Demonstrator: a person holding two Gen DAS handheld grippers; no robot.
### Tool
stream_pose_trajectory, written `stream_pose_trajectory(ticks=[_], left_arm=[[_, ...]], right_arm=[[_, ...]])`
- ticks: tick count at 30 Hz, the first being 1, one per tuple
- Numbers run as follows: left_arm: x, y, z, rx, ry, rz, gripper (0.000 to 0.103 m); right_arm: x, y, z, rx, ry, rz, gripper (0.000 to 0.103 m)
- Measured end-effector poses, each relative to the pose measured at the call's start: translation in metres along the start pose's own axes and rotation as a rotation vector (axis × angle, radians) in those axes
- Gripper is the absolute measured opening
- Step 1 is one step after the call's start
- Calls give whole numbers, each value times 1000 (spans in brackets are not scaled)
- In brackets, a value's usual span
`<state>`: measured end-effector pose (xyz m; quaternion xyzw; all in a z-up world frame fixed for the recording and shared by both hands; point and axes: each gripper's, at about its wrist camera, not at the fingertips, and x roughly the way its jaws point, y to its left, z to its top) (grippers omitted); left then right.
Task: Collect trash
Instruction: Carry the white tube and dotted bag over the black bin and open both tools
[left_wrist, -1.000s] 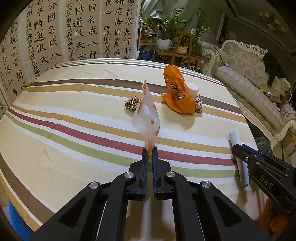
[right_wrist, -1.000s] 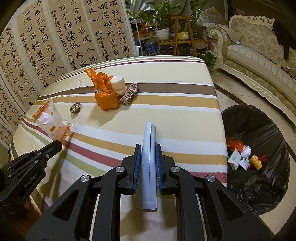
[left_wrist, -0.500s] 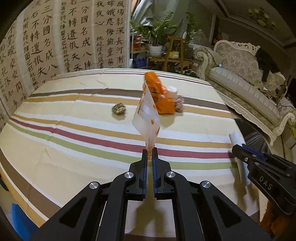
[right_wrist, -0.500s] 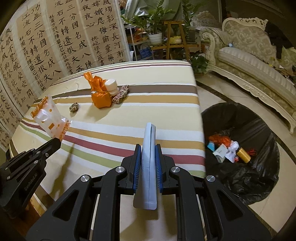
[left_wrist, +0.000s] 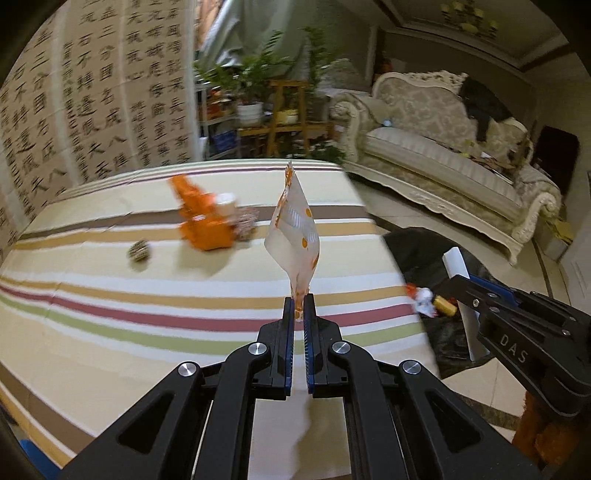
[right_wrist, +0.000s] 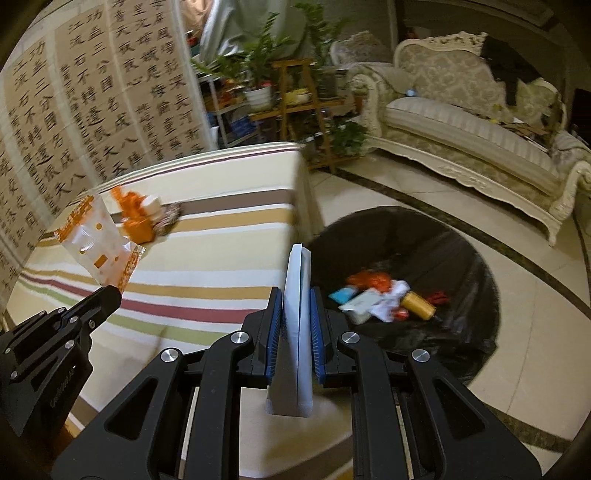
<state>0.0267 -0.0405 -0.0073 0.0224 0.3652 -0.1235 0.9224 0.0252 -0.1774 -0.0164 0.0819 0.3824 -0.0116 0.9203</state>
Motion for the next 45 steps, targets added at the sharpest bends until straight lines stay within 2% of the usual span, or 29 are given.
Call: stream_pose_trajectory(ticks=[9, 24, 27, 28, 30, 32, 36, 38, 45], left_arm=[[24, -52, 13, 83, 4, -63, 6], [74, -105, 33, 166, 45, -77, 6], [83, -112, 34, 192, 61, -74, 7], [85, -114, 34, 197, 67, -69, 11], [87, -115, 32, 195, 73, -67, 21], [88, -114, 30, 192, 74, -59, 39], [88, -110, 32, 175, 76, -56, 46], [87, -108, 33, 167, 72, -49, 56], [77, -96, 33, 142, 61, -25, 65]], right_arm=[[1, -48, 7, 70, -18, -81, 15], [41, -100, 22, 141, 3, -134, 16], [47, -107, 25, 156, 4, -143, 18], [49, -110, 26, 163, 1, -150, 19], [50, -114, 27, 173, 1, -155, 28], [50, -117, 27, 181, -6, -166, 31], [49, -122, 26, 194, -12, -178, 38], [47, -124, 25, 202, -18, -184, 45], [38, -121, 25, 212, -37, -193, 58]])
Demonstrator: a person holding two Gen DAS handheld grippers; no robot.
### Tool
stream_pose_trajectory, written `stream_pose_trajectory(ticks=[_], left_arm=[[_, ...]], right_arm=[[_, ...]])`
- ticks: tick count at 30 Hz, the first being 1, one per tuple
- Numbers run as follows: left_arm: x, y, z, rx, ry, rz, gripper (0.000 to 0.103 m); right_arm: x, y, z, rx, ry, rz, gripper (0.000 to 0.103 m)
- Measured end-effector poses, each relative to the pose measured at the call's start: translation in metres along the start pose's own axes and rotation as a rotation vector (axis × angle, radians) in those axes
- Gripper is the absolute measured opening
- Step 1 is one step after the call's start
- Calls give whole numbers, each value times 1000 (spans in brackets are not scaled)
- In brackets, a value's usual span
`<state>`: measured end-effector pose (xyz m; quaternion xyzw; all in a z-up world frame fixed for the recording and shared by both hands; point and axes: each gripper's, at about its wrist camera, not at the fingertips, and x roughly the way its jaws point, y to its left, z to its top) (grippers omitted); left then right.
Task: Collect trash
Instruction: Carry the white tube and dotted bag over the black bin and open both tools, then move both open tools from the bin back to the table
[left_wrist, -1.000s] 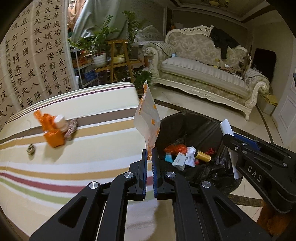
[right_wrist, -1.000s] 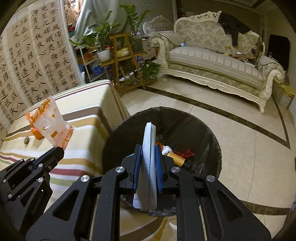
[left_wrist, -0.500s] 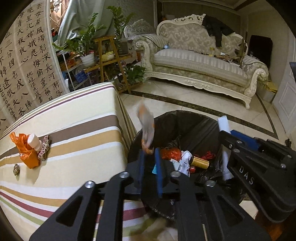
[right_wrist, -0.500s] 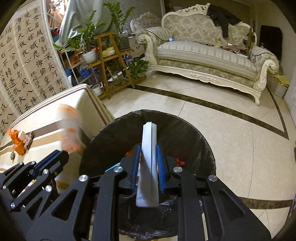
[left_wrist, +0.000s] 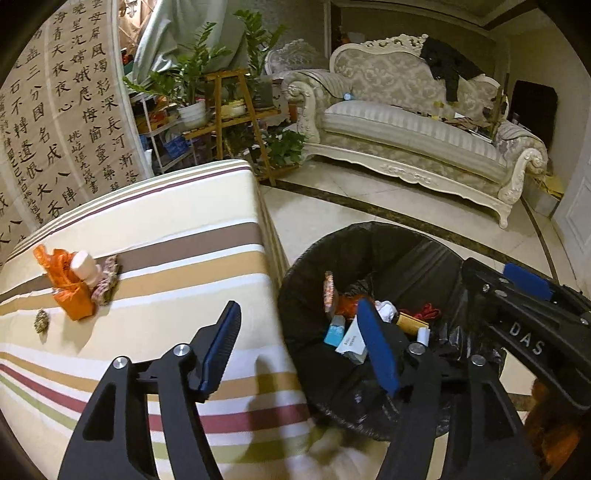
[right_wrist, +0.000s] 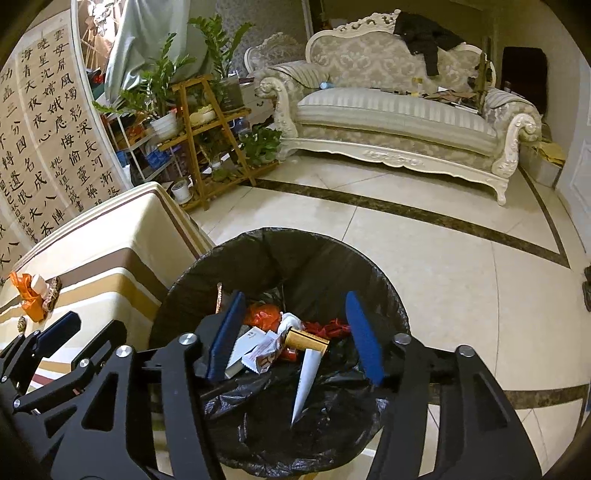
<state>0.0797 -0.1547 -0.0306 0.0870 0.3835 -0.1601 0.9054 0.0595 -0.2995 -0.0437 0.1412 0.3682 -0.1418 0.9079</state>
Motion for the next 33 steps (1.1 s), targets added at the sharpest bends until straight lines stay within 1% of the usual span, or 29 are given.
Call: stream_pose_trajectory(ticks=[2, 5, 11, 18, 22, 28, 33], left_arm=[[-4, 7, -3, -10, -5, 8, 68], [-10, 19, -7, -30, -7, 22, 69], [-22, 51, -20, -75, 1, 71, 69], [-34, 99, -40, -153, 17, 145, 69], [-40, 134, -49, -208, 21, 200, 69], [-44, 180, -56, -276, 26, 275, 69], [-46, 211, -59, -327, 34, 309, 69]], right_arm=[[-2, 2, -1, -3, -1, 5, 59], [-4, 8, -3, -9, 5, 20, 59], [-8, 37, -11, -56, 19, 67, 59], [-13, 86, -20, -143, 37, 134, 59], [-17, 110, -23, -179, 42, 163, 59], [-20, 148, -27, -239, 52, 212, 59], [-21, 180, -31, -291, 62, 255, 59]])
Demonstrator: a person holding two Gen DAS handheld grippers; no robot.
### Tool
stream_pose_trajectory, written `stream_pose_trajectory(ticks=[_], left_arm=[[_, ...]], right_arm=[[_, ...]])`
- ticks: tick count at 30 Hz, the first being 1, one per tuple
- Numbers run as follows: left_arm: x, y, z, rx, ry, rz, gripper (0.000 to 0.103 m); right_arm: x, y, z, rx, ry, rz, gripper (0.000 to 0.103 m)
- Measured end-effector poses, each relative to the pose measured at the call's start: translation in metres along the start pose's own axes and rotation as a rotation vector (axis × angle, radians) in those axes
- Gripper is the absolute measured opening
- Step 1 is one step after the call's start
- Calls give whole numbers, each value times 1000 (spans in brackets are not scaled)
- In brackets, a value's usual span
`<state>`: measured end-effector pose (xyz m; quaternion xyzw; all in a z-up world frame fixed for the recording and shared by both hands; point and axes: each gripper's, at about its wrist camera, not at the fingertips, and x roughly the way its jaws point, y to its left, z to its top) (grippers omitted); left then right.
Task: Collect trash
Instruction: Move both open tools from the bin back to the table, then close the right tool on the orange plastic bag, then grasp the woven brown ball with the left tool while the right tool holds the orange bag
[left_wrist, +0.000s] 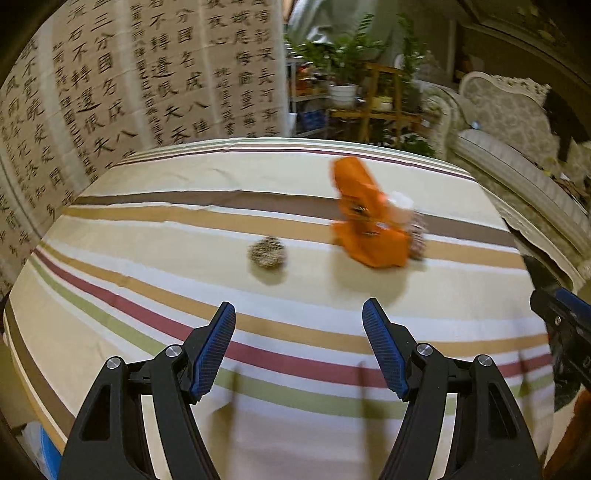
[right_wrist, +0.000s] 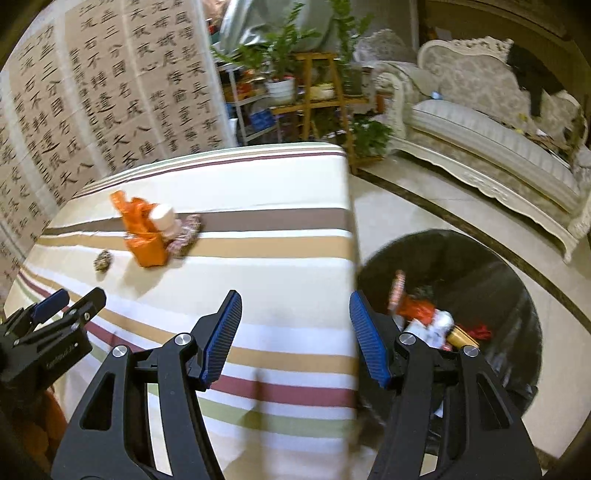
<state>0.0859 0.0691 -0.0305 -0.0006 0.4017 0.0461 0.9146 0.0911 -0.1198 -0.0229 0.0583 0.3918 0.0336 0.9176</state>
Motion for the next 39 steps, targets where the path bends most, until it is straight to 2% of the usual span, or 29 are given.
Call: stream_pose_trajectory(ticks=[11, 20, 22, 23, 26, 28, 30, 39], left_arm=[[4, 45, 0, -62, 4, 50, 69], [9, 81, 0, -108, 9, 79, 69], [10, 86, 0, -115, 10, 85, 69], [11, 90, 1, -119, 12, 87, 69], [12, 95, 1, -130, 16, 85, 69], [13, 96, 0, -134, 19, 81, 69], [14, 96, 0, -136, 23, 74, 69], [15, 89, 2, -128, 21, 53, 69]], right_arm=[[19, 73, 17, -127, 15, 87, 59], [36, 117, 26, -217, 23, 116, 56], [42, 122, 29, -224, 30, 112, 54], [46, 125, 30, -229, 36, 108, 50], [53, 129, 31, -238, 51, 98, 48], [57, 130, 30, -243, 60, 90, 42], [61, 131, 29, -244, 72, 85, 30], [55, 140, 22, -279, 58, 83, 28]])
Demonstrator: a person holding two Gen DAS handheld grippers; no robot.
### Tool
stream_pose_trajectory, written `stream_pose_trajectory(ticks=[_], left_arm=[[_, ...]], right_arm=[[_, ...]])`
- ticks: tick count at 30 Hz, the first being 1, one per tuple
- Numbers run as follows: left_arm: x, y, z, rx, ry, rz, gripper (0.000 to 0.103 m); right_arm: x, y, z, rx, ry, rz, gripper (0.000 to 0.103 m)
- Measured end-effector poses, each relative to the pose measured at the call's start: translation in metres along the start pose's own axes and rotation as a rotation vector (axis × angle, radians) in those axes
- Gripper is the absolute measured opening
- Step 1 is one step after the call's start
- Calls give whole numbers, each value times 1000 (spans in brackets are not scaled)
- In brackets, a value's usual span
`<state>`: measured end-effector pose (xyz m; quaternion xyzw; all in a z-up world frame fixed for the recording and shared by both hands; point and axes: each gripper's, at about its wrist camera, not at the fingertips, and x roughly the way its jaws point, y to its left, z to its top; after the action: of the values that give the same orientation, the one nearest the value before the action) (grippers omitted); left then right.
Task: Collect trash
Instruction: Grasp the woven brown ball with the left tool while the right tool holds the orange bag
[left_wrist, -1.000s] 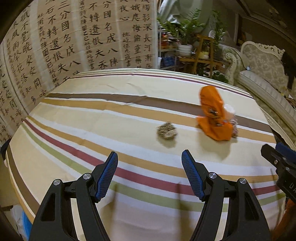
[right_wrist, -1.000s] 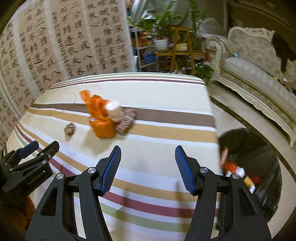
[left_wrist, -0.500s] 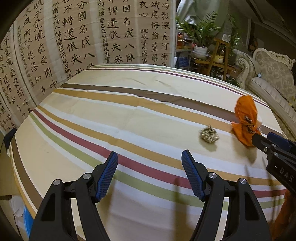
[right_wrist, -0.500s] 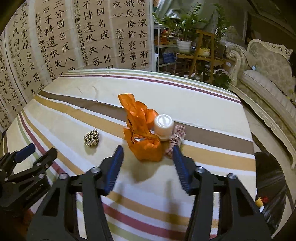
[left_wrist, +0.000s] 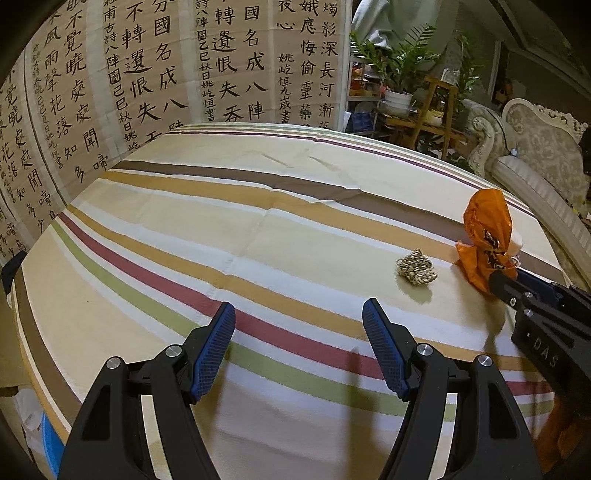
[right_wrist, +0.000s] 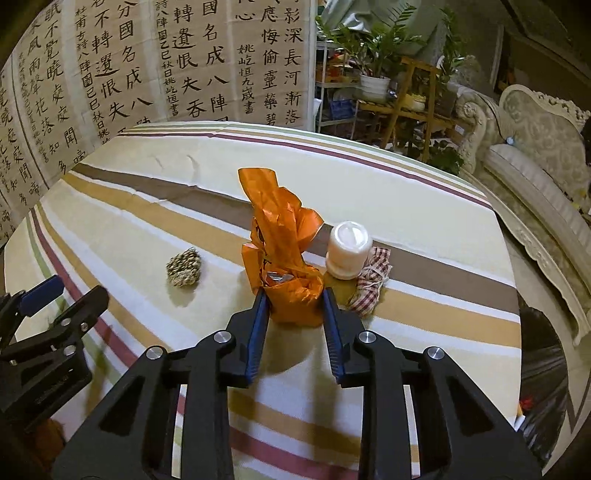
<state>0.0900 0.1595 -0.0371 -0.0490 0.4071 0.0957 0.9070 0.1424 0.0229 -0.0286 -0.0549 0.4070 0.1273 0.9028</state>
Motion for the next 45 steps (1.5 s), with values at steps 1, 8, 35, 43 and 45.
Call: stream_pose_trajectory(ticks=[1, 8, 35, 43, 45], left_arm=[[0, -2, 0, 2, 0, -2, 69], [0, -13, 0, 18, 1, -9, 69], [24, -62, 14, 80, 40, -13, 69], [39, -69, 25, 94, 66, -39, 52], [38, -70, 25, 104, 57, -45, 42]], right_arm=[[-2, 1, -1, 0, -2, 2, 28], [-26, -7, -5, 21, -42, 15, 28], [-37, -104, -38, 204, -44, -90, 28], [-27, -114, -42, 218, -29, -83, 28], [-27, -115, -41, 219, -29, -81, 28]])
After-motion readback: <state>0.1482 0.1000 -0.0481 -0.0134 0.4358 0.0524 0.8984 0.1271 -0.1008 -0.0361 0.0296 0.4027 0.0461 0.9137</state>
